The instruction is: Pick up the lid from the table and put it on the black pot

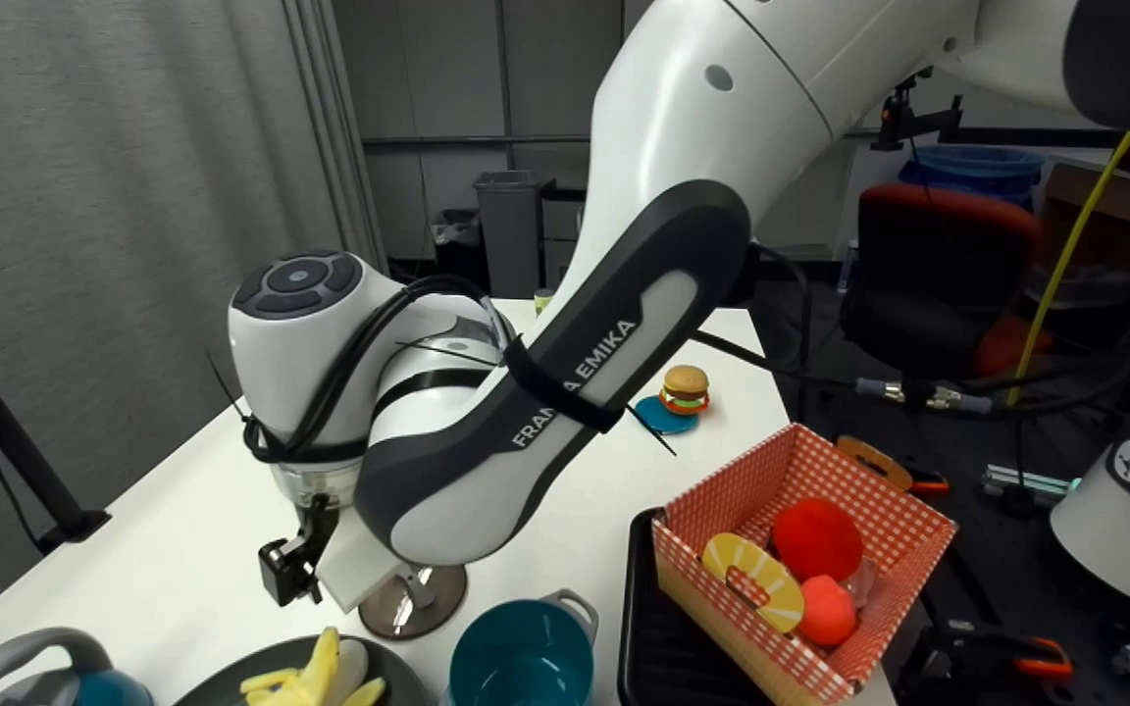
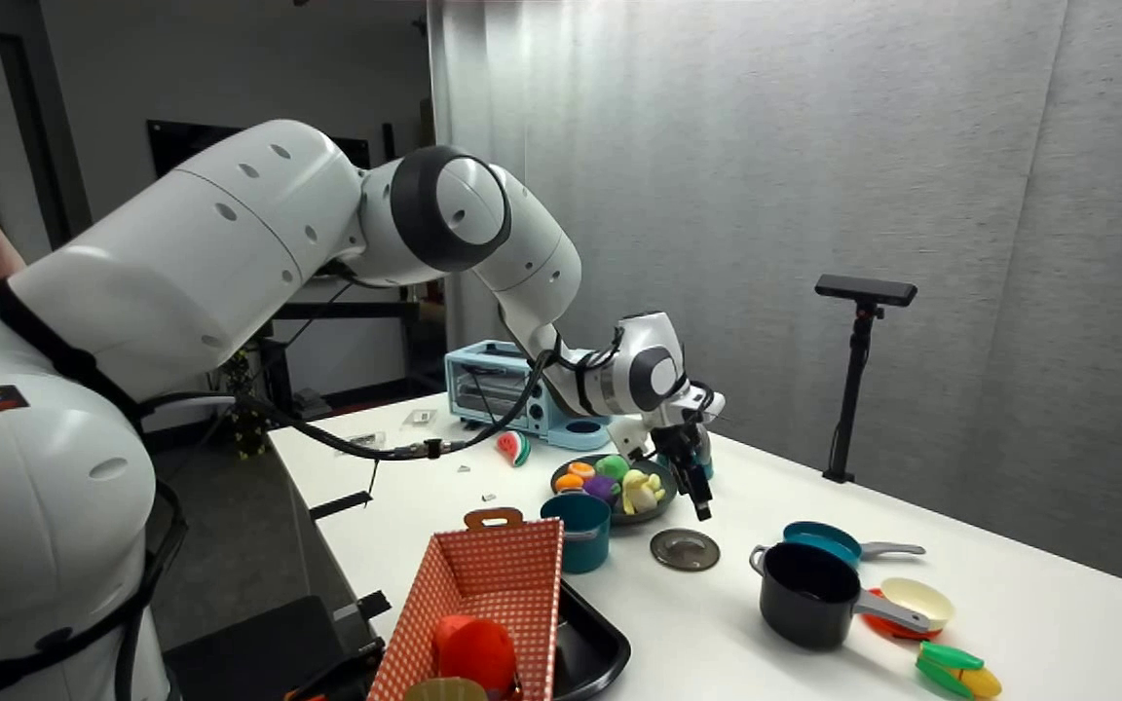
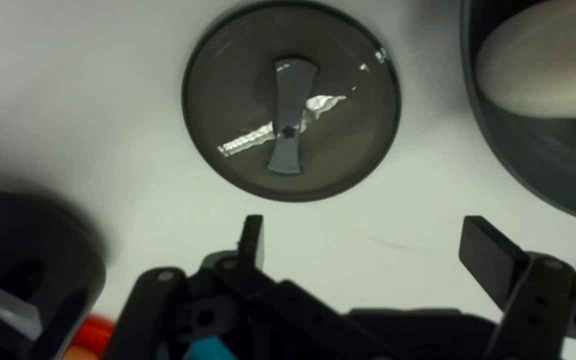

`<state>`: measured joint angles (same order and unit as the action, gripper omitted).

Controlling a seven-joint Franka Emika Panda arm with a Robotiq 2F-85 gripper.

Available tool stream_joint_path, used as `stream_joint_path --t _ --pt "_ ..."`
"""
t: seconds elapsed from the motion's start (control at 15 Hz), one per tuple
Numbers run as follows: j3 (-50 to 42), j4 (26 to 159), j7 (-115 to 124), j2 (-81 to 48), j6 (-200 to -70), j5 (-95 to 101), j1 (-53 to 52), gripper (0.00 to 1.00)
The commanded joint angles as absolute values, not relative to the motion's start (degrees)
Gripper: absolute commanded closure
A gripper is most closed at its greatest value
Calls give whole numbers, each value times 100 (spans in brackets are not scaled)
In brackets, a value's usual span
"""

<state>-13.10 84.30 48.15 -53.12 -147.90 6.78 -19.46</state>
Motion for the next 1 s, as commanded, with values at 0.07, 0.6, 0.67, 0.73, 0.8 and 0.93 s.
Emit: stream_joint_path --t 0.07,0.6,0.67,0.73,0.8,0.93 --pt "-1766 9133 5339 -4887 -15166 869 -2092 0" --pt "-1624 8890 5169 -5053 -14954 802 -1892 0" --pt "-1624 8889 5169 -5053 -14954 802 -1892 0" --pt "-1556 8871 5083 -5048 -14923 772 -1841 0" --pt "-1448 8838 4990 -5044 -14823 701 -1760 0" --pt "-1235 8809 4838 -5056 -14719 578 -1609 0"
